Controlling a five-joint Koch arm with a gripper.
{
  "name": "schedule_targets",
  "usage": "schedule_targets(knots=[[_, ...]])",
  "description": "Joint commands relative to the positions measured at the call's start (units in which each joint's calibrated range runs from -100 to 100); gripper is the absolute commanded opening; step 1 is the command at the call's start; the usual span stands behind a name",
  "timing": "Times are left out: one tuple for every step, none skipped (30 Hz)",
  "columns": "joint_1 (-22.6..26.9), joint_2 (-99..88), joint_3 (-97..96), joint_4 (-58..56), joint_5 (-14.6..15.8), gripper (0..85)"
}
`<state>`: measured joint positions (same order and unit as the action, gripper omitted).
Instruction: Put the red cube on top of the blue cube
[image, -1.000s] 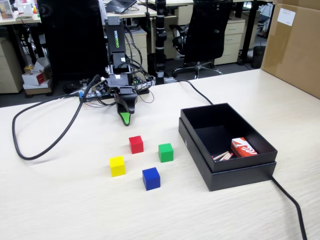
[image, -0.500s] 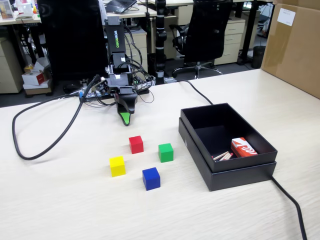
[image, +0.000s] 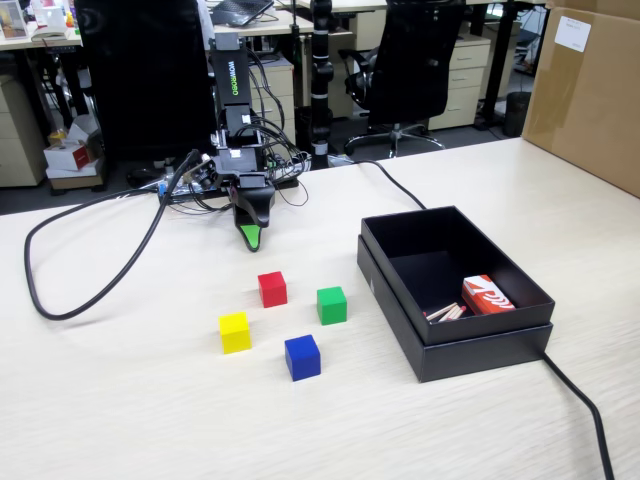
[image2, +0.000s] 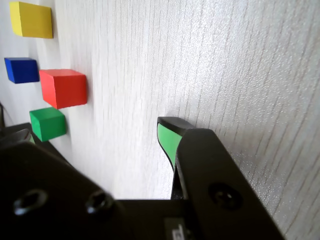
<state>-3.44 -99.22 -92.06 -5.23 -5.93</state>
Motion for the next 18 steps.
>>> schedule_targets(knots=[[0.00, 0.37, -1.96, -1.30, 0.00, 48.7], [0.00, 0.37, -1.96, -1.30, 0.00, 48.7], [0.00, 0.37, -1.96, -1.30, 0.00, 48.7], [0.00, 0.37, -1.96, -1.30, 0.00, 48.7], [0.00, 0.37, -1.96, -1.30, 0.00, 48.7], [0.00, 0.37, -1.96, -1.30, 0.00, 48.7], [0.00, 0.37, -1.96, -1.30, 0.00, 48.7], [0.00, 0.37, -1.96, -1.30, 0.00, 48.7], [0.00, 0.37, -1.96, -1.30, 0.00, 48.7], [0.00, 0.37, -1.96, -1.30, 0.00, 48.7], [0.00, 0.37, -1.96, -1.30, 0.00, 48.7], [0.00, 0.37, -1.96, -1.30, 0.00, 48.7], [0.00, 0.37, -1.96, -1.30, 0.00, 48.7], [0.00, 0.37, -1.96, -1.30, 0.00, 48.7], [0.00, 0.37, -1.96, -1.30, 0.00, 48.7], [0.00, 0.37, -1.87, -1.30, 0.05, 48.4], [-0.05, 0.37, -1.87, -1.30, 0.05, 47.7], [-0.10, 0.37, -1.87, -1.30, 0.10, 47.7]])
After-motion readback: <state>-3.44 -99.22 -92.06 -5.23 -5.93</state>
